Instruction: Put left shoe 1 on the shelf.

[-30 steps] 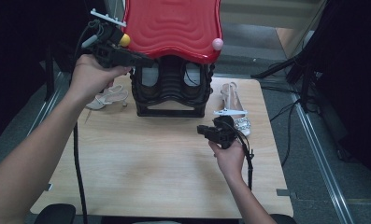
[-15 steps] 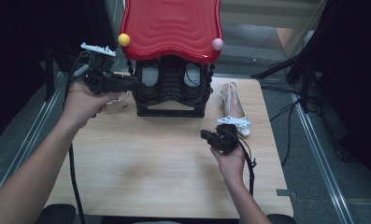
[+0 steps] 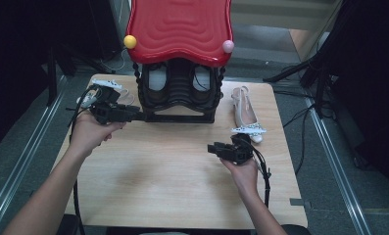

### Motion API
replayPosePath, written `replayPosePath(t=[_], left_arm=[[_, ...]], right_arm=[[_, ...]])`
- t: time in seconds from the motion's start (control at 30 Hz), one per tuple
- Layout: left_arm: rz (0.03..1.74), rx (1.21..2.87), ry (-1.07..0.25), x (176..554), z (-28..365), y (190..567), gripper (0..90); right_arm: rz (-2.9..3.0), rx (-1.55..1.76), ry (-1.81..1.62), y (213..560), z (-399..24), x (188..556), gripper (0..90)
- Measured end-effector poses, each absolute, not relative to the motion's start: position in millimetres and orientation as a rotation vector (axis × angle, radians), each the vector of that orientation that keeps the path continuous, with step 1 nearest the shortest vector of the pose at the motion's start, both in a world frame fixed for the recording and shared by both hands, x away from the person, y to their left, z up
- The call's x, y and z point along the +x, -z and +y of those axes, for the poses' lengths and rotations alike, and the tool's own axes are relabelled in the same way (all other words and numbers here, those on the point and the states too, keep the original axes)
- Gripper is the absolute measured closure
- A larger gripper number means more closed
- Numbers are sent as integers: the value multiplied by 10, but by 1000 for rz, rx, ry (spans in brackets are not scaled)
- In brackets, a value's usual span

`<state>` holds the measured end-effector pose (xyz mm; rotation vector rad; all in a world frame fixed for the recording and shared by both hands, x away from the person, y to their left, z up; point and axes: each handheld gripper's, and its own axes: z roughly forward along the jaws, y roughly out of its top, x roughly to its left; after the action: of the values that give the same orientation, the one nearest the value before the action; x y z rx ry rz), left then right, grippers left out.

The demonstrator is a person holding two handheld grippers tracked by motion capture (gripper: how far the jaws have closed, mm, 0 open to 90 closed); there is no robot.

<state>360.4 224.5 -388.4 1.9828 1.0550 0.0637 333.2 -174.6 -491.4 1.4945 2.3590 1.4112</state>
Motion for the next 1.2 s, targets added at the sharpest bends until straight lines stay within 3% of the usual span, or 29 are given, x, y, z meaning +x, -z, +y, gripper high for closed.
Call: replayPosePath(t=[0.13,0.3,0.53,0.73,1.0,1.1,1.2], left_arm=[[1079,1968,-45,3605,2294,4032,504],[1112,1978,-47,3601,2354,4223,505],[1163,1944,-33,3594,2468,4427,508],[1186,1927,-30,3593,2544,4535,510],[1234,1913,-56,3625,2664,4677,516],[1247,1927,-70,3640,2711,4732,518],[1279,1912,-66,3658,2759,4790,519]], right_arm=[[2354,1494,-1399,4921,-1770,3337,605],[2380,1463,-1398,4923,-1802,3345,685],[2388,1501,-1396,4952,-1831,3370,667],[2358,1246,-1360,4978,-1860,3334,693],[2394,1433,-1395,5101,-2018,3409,715],[2378,1441,-1432,5079,-2064,3436,697],[2363,1473,-1478,5070,-2102,3478,613]])
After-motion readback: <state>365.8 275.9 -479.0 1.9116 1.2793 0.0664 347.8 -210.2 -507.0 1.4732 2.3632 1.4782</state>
